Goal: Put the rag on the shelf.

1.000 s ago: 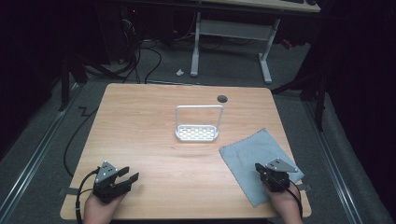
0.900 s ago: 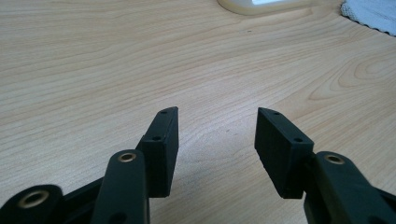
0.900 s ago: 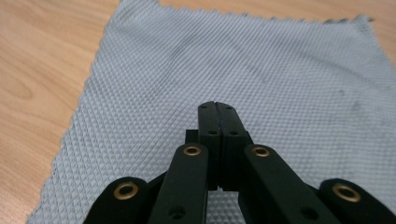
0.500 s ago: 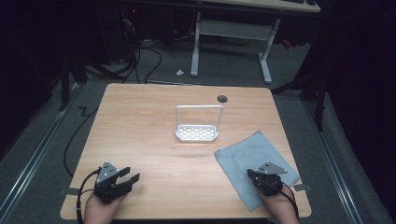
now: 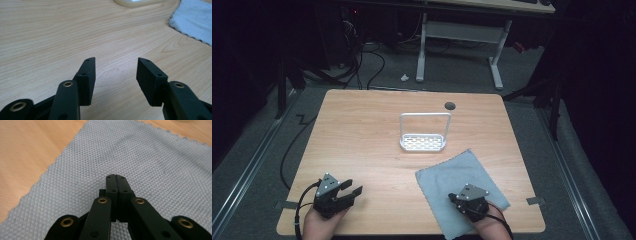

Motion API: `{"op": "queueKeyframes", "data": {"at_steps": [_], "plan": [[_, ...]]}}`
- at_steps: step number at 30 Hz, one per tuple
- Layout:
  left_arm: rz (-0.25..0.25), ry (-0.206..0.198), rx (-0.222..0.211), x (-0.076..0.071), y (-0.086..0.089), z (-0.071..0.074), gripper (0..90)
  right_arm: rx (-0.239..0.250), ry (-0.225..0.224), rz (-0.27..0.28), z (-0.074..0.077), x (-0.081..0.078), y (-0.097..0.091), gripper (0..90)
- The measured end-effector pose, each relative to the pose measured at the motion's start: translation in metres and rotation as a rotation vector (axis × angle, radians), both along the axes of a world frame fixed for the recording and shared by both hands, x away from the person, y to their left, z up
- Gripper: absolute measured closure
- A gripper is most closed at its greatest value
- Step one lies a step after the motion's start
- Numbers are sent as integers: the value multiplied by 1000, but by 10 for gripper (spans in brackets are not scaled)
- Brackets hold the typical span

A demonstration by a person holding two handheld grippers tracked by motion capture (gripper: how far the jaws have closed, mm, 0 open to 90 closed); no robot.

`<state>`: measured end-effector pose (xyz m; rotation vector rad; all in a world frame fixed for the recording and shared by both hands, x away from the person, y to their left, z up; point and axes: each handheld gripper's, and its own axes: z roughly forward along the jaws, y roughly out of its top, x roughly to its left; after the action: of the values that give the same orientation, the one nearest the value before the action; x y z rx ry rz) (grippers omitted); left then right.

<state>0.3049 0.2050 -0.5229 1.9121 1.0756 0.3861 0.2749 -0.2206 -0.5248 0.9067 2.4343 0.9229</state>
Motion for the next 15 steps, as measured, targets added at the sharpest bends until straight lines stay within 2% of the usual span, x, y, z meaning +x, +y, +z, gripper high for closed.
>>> {"op": "queueKeyframes", "data": {"at_steps": [3, 6, 9, 12, 13, 14, 15], "plan": [[-5, 0, 6, 0, -1, 0, 500, -29, -14, 33, 1, -3, 13, 890], [-6, -2, 7, -1, -2, 0, 500, -2, -46, 15, 8, -1, 7, 891], [-7, -2, 1, -1, -1, 0, 501, 41, -70, -80, 16, 6, -18, 900], [-8, -1, 3, -1, -1, 0, 501, -19, -97, -186, 15, 12, -47, 900], [-8, -1, 3, -1, -1, 0, 501, -19, -97, -186, 15, 12, -47, 900], [-10, -1, 3, -1, -2, 0, 501, -13, -77, -241, 12, 16, -66, 900], [-11, -2, 3, -1, -3, 0, 501, -15, -69, -264, 11, 17, -75, 900]]}}
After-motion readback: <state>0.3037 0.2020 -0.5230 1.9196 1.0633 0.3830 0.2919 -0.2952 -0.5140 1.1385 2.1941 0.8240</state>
